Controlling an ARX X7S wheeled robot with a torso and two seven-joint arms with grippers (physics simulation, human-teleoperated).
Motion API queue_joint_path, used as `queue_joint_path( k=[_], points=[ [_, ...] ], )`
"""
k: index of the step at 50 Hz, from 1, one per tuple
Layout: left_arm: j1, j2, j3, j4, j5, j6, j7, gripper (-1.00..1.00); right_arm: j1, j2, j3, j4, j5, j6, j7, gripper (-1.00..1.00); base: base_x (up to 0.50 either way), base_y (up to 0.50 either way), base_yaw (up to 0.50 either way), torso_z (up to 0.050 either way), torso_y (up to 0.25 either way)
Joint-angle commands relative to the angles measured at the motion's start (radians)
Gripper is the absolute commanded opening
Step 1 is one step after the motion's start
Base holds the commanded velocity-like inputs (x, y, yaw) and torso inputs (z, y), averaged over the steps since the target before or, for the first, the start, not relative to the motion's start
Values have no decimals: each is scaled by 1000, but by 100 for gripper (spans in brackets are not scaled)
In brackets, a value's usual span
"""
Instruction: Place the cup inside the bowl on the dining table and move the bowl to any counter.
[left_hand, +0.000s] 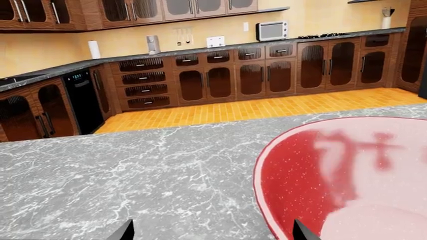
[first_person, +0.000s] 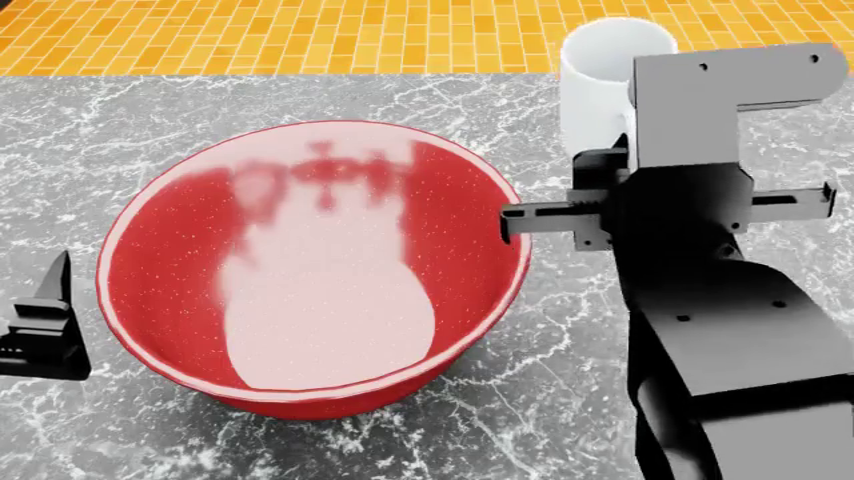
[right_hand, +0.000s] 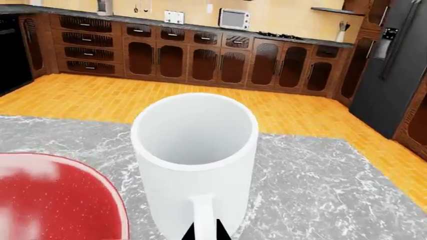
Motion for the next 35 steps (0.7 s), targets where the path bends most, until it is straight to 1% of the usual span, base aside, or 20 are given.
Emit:
queue_joint_path(
  k=[1, 9, 12, 16, 26, 35],
  points=[
    [-7, 6, 5, -6, 13, 7, 4, 100, 190, -35, -34, -9, 69, 108, -74, -100, 0, 0, 0, 0, 0],
    [-3, 8, 15, -20, 19, 24, -3, 100, 229, -90, -67, 11, 130, 129, -126, -100, 0, 0, 0, 0, 0],
    [2, 15, 21, -32, 22, 38, -6, 100, 208, -129, -112, 74, 152, 103, -160, -100, 0, 0, 0, 0, 0],
    [-2, 5, 9, -22, 14, 26, -2, 100, 178, -163, -127, 82, 182, 103, -174, -100, 0, 0, 0, 0, 0],
    [-5, 2, 9, -9, 12, 17, -9, 100, 141, -189, -117, 109, 228, 105, -168, -100, 0, 0, 0, 0, 1],
    [-5, 7, 23, -20, 17, 26, -18, 100, 133, -198, -98, 66, 276, 174, -126, -100, 0, 0, 0, 0, 0]
  ],
)
